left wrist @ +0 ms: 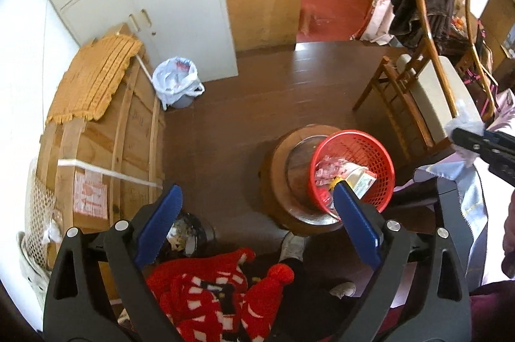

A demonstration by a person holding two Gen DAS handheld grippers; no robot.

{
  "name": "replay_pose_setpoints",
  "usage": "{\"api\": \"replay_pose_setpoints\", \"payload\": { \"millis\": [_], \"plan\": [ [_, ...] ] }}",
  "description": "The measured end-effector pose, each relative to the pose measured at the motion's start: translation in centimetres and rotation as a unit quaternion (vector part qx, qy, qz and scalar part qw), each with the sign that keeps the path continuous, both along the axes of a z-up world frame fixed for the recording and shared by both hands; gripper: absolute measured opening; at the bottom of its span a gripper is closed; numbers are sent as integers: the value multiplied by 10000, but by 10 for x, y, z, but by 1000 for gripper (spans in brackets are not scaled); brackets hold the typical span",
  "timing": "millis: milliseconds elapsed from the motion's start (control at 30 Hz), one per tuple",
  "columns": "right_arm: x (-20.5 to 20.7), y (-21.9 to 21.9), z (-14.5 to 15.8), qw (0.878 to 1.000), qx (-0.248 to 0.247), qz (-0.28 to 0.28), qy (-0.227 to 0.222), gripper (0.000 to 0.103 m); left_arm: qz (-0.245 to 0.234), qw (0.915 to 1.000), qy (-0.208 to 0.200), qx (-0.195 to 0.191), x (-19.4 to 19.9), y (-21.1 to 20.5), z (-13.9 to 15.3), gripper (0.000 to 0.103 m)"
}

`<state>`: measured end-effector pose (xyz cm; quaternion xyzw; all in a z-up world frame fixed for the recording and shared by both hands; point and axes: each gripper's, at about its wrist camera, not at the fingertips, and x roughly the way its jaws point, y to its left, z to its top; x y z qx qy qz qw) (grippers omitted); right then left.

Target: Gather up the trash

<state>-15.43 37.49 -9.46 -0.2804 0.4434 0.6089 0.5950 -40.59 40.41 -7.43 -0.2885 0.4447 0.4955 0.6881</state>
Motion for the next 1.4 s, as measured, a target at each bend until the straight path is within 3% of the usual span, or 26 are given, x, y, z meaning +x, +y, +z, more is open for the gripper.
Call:
{"api": "replay_pose_setpoints", "payload": {
  "millis": [700,967,1100,1233,1400],
  "plan": [
    [-17,87,-174,9887,-1489,17,180,34,53,9974,276,-670,-11,39,-61,92],
    [-22,109,-229,9817,-1902,70,6,44,26,9950,324,-941,-12,56,-90,92],
    [-23,113,-232,9800,-1990,48,10,45,46,9945,273,-1014,-10,61,-96,92],
    [-21,110,-222,9819,-1884,168,-53,61,66,9955,223,-922,-5,61,-91,92],
    [-16,103,-200,9856,-1679,191,-102,61,69,9968,196,-773,3,49,-79,92]
  ]
}}
